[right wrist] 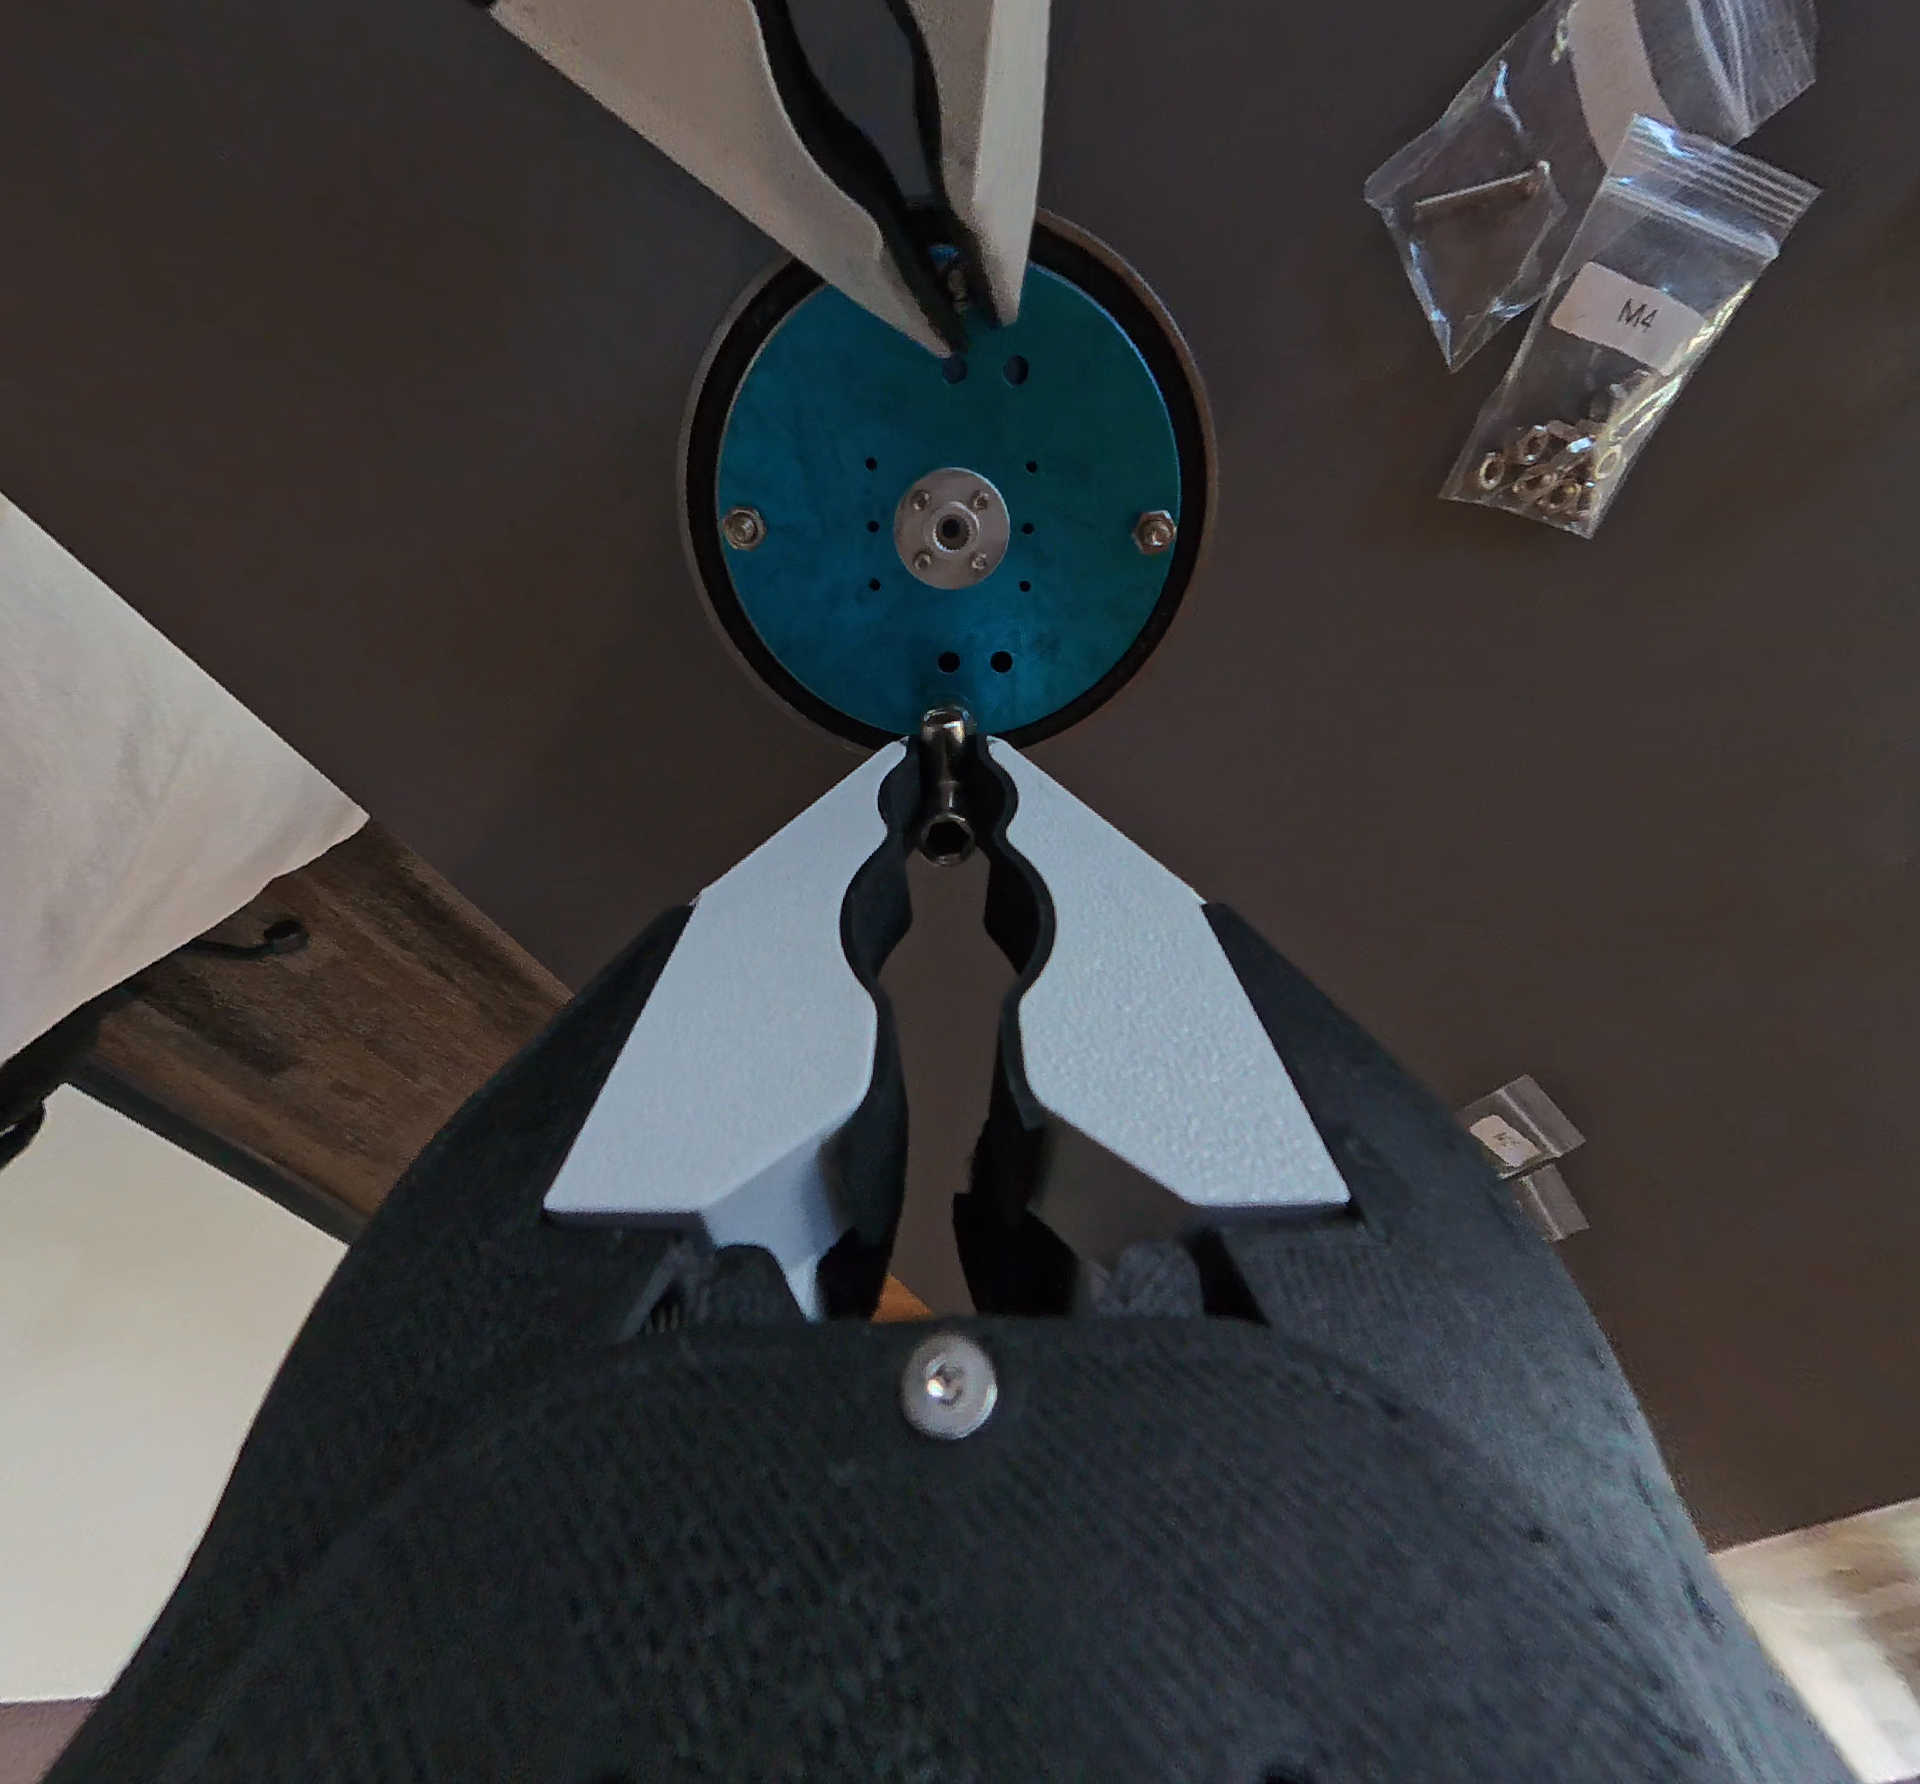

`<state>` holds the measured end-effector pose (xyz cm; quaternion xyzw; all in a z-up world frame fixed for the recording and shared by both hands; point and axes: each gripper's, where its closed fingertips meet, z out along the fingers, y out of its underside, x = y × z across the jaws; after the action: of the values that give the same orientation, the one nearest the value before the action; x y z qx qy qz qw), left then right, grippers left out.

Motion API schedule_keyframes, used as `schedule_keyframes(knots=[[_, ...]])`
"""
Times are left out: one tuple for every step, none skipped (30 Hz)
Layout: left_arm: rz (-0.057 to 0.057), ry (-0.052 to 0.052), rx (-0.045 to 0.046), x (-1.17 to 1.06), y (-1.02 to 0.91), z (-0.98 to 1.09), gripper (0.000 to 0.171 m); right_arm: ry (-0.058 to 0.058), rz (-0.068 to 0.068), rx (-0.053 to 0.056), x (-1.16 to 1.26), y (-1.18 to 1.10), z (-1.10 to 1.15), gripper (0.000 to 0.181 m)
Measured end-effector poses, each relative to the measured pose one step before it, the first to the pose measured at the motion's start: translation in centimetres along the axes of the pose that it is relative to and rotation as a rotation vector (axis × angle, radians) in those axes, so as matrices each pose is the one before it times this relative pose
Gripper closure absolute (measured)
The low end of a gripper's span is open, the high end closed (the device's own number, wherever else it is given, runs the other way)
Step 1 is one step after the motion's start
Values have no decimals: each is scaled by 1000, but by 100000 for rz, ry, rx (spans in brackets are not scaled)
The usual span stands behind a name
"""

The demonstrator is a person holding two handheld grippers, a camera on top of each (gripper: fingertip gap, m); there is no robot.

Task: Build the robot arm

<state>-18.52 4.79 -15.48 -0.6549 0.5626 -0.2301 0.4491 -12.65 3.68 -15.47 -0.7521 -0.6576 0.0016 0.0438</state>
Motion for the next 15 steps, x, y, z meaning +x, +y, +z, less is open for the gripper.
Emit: schedule_keyframes(knots=[[-2176, 497, -690, 26, 4, 5, 169, -261, 1200, 115, 55, 10, 6, 174], [-3449, 295, -616, 50, -14, -16, 169, -148, 1686, 103, 78, 13, 6, 174], [-3469, -655, -12, 37, -11, -28, 169, -241, 1191, 90, 46, -10, 4, 173], [-2943, -1276, 362, 76, 8, -68, 169, 244, 874, 117, 71, -34, 14, 173], [-820, -1208, -226, 252, 53, -130, 169, 573, 784, 174, 103, -50, -2, 173], [165, -1100, -138, 422, 32, -158, 169, 703, 533, -53, 135, -27, 3, 173], [128, -927, -49, 547, 0, -127, 169, 416, -9, -160, 111, -18, 5, 174], [25, -499, 0, 660, -47, -74, 169, 239, -26, -188, 111, 2, 3, 174], [19, 578, 84, 801, -120, -4, 169, 295, 584, 9, 170, -14, 13, 174], [-857, 1209, 64, 871, -182, 108, 170, 76, 664, 86, 181, -46, 23, 174], [-1329, 1358, 27, 857, -241, 226, 170, -43, 319, 81, 155, -60, 22, 174], [-1135, 1093, 63, 784, -296, 361, 170, -62, 286, -127, 144, -80, 10, 174], [-592, 570, 16, 667, -322, 456, 170, 279, 94, -437, 147, -54, 16, 174], [-43, 399, 1, 591, -347, 532, 170, 406, -202, -358, 121, -82, 18, 174], [229, 608, -71, 550, -344, 508, 170, -154, -350, -170, 21, -123, 9, 174]])
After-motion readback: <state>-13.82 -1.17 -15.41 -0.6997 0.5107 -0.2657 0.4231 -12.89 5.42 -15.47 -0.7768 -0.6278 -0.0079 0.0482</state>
